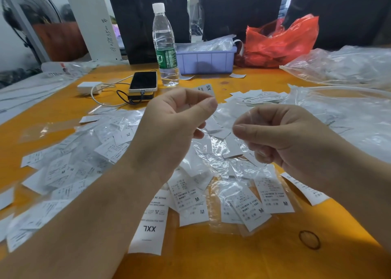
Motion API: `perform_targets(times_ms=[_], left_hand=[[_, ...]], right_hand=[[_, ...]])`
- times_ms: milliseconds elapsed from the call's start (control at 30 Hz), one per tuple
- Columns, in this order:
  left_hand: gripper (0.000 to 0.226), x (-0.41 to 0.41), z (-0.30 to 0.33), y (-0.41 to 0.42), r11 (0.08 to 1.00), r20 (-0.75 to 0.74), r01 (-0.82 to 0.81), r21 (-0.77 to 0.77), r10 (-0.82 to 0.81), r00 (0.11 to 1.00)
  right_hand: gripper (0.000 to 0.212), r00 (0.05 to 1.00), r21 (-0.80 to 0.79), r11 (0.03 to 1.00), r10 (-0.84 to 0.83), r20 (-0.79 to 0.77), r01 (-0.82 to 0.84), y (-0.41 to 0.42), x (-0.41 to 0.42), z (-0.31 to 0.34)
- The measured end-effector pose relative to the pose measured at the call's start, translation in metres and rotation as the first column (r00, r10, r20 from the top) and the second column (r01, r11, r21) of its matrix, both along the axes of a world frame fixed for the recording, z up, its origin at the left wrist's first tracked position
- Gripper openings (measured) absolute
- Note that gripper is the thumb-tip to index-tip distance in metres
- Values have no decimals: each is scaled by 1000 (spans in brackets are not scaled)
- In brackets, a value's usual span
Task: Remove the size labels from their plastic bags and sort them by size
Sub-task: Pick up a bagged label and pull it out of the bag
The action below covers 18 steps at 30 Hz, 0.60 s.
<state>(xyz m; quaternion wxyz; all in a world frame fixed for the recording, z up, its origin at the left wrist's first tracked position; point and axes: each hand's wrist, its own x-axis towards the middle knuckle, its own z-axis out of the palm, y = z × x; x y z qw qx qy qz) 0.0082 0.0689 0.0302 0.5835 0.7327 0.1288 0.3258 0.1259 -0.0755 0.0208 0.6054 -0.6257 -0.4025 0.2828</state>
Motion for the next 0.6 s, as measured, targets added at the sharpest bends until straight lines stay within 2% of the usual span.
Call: perform_targets(times_ms=[200, 433, 600], left_hand=[[34, 0, -1, -2, 997, -14, 19, 73, -18, 1000], [35, 0, -1, -4, 993, -19, 49, 107, -48, 999], [30, -2, -2, -6, 970, -28, 21, 242, -15, 999]], right_hand=[[17, 1000, -7, 1000, 14, -1, -14, 0, 1, 0], [13, 1000, -14, 1000, 20, 5, -20, 0, 1, -1], [5, 999, -15, 999, 49, -17, -50, 0, 1, -1]])
